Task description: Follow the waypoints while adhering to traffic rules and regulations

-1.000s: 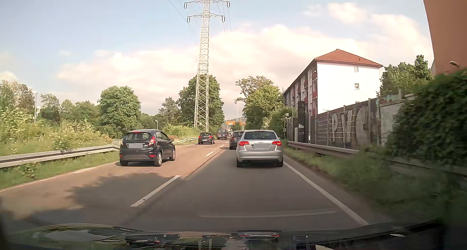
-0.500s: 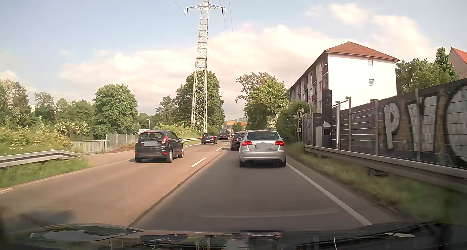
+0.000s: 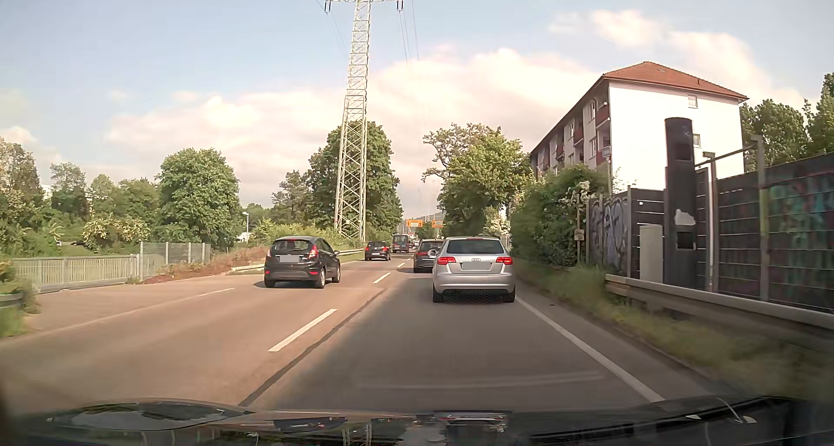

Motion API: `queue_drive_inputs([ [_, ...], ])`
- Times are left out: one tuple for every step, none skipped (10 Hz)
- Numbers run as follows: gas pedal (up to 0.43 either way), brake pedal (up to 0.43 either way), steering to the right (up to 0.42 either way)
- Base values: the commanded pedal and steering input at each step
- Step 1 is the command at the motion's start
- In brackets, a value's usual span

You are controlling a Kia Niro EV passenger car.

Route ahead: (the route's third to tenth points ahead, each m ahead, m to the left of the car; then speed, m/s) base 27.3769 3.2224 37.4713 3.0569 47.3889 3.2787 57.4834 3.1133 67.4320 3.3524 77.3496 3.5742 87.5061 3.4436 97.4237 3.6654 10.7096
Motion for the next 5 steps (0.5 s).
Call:
queue_drive_inputs([
  [0.15, 0.0, 0.0],
  [0.15, 0.0, 0.002],
  [0.15, 0.0, 0.001],
  [0.15, 0.0, 0.001],
  [0.15, 0.0, 0.002],
])
